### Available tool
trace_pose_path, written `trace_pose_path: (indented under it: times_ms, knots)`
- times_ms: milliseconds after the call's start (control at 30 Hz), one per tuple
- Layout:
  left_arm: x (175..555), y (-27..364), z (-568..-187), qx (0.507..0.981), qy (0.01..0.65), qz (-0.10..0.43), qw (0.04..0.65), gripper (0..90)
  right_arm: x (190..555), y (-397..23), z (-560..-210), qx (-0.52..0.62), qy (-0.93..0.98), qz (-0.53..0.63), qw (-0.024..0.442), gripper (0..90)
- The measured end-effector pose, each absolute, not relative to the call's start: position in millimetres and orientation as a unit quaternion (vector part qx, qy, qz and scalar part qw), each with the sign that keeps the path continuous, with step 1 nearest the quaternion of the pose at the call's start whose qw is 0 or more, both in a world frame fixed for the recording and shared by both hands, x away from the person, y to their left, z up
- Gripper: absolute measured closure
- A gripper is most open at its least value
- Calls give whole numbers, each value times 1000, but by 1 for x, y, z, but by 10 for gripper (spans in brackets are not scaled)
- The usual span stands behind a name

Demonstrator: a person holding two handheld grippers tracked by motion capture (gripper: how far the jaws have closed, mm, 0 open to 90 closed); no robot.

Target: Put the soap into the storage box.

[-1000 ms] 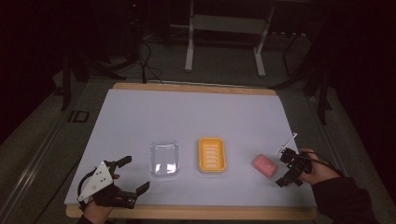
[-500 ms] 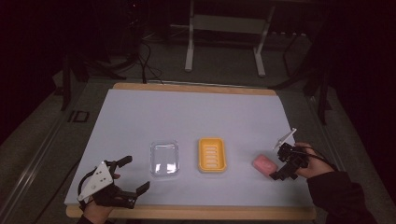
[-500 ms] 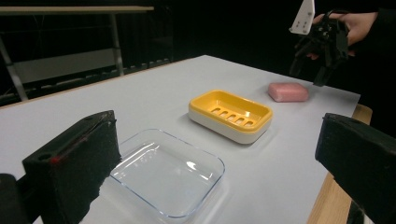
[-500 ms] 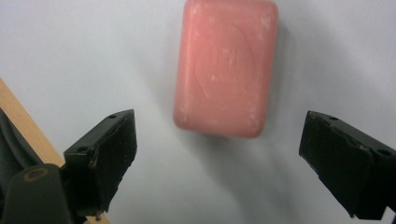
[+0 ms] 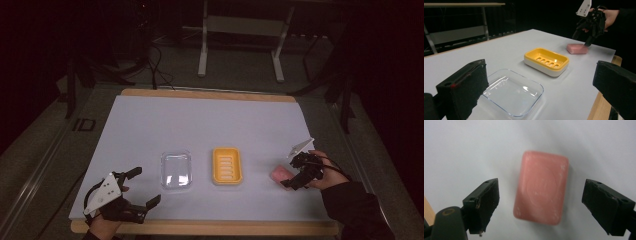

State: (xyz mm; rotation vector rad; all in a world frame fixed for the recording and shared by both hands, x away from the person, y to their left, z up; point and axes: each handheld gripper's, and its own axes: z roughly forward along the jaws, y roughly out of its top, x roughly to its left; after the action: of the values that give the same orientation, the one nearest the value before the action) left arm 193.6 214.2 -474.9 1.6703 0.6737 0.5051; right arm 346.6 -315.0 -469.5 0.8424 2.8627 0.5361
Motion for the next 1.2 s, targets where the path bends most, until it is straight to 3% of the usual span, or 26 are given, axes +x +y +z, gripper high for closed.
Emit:
trace_pose_path:
  times_ms: [1200]
  knots:
    - [194,213,-475,721,289,215,592,1,351,-308,-505,314,930,179,62,358]
